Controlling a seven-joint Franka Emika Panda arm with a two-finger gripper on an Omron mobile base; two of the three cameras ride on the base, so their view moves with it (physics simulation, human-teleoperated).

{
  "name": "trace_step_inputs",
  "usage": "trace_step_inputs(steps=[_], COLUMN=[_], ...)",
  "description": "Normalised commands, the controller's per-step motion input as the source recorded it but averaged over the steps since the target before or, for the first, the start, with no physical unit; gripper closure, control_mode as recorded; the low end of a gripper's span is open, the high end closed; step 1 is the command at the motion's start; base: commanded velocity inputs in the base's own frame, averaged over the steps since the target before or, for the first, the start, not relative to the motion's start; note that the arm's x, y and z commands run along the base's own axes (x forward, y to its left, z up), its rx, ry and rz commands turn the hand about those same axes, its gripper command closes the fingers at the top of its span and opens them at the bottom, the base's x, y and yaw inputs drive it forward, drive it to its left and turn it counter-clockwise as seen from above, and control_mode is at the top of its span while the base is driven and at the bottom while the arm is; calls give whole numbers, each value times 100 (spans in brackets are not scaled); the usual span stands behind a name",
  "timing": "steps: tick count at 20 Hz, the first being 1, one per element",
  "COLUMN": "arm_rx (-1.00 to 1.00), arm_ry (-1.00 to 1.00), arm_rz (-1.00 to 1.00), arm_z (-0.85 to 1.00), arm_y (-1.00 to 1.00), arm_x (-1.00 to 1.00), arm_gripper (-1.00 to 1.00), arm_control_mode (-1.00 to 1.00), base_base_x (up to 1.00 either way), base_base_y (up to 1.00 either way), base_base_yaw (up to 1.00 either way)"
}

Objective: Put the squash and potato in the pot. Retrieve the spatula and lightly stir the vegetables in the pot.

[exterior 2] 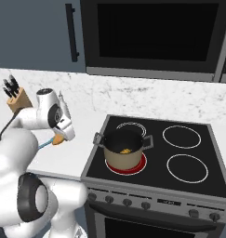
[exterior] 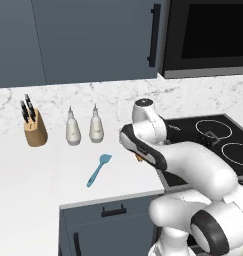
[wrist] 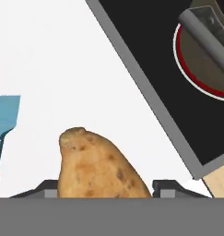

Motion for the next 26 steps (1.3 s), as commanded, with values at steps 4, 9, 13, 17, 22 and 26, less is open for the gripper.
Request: trace_step_inputs(steps=[4,9,13,17,22,26], arm_rx=[12,-5,-13,-3,0,-2], arm_ry=[-6,-15,-4,0,0,0], arm_rz=[0,-1,-5,-2,0,0], arm_z=[100,95,57,15,0,0], arm_y=[-15,-69,-100,-100,-100,-98], arm_x=[-51,-31,1,12,13,34], arm_gripper=[100,100,100,100,100,100], arm_control_mode=[-100,-100,-100,-100,-100,-100], base_base_x=[0,0,0,0,0,0], base_base_y=[0,0,0,0,0,0], base_base_yaw=[0,0,0,0,0,0])
